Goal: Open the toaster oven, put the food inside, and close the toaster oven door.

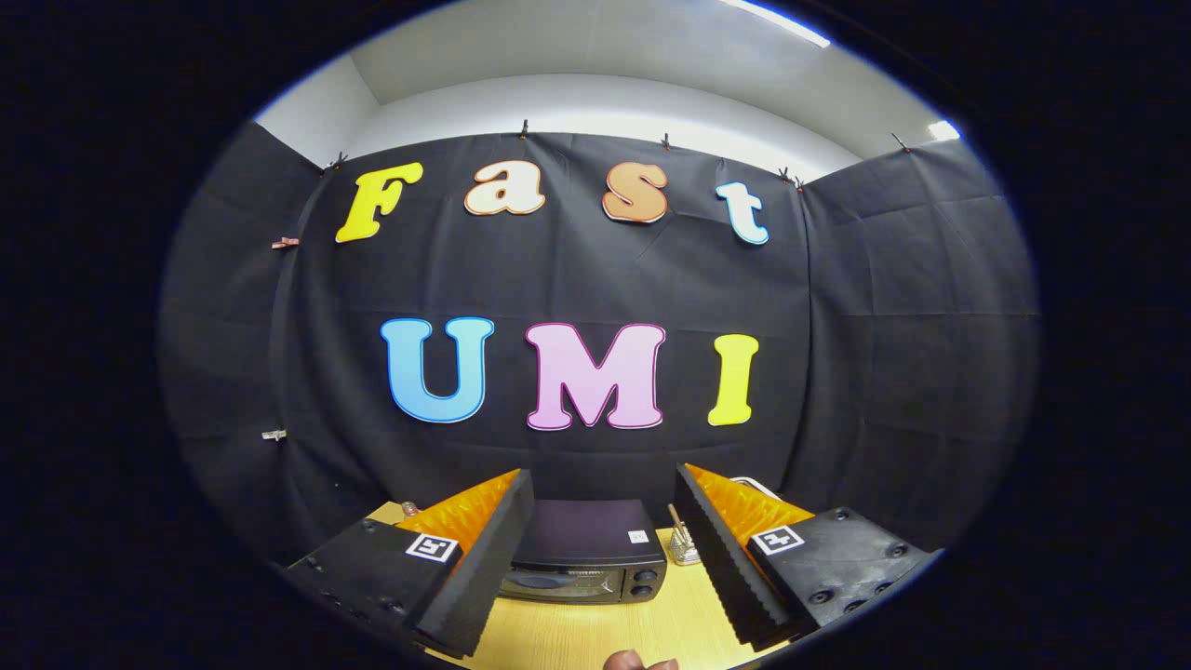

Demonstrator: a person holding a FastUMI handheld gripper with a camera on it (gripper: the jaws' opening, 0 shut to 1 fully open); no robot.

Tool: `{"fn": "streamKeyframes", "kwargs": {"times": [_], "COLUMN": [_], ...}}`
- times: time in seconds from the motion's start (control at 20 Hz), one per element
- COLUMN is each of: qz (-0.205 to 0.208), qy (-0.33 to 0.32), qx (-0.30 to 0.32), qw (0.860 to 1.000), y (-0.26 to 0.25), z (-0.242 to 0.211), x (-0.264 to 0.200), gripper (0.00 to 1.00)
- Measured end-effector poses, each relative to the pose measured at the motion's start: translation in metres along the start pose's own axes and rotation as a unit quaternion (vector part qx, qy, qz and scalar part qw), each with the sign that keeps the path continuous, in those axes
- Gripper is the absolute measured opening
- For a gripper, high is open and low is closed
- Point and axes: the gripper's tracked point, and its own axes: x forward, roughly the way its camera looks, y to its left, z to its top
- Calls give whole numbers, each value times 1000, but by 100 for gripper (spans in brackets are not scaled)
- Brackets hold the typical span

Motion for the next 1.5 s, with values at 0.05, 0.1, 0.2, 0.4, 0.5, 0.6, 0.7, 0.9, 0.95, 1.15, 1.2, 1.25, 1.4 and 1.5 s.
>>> {"fn": "streamKeyframes", "kwargs": {"times": [0.05, 0.1, 0.2, 0.4, 0.5, 0.6, 0.7, 0.9, 0.95, 1.15, 1.2, 1.25, 1.4, 1.5], "qz": [0, 0, -1, -1, -3, -2, -3, -5, -6, -9, -10, -9, -9, -10], "qy": [3, 5, 8, 12, 10, 9, 9, 11, 12, 12, 12, 13, 13, 13], "qx": [2, 2, 3, 10, 8, 8, 9, 11, 11, 7, 7, 7, 6, 4], "qw": [1000, 1000, 1000, 1000, 1000, 1000, 1000, 1000, 1000, 1000, 1000, 1000, 1000, 1000], "y": [1, 1, -1, 0, -1, 1, 1, -3, -4, -5, -5, -5, -5, -4], "z": [-2, -3, -6, -7, -5, -6, -5, -4, -4, -5, -6, -5, -5, -5], "x": [0, -1, -1, 0, 1, 2, 2, 1, 2, 2, 2, 1, 2, 3], "gripper": [98, 98, 98, 98, 98, 98, 98, 98, 98, 98, 98, 98, 98, 98]}}
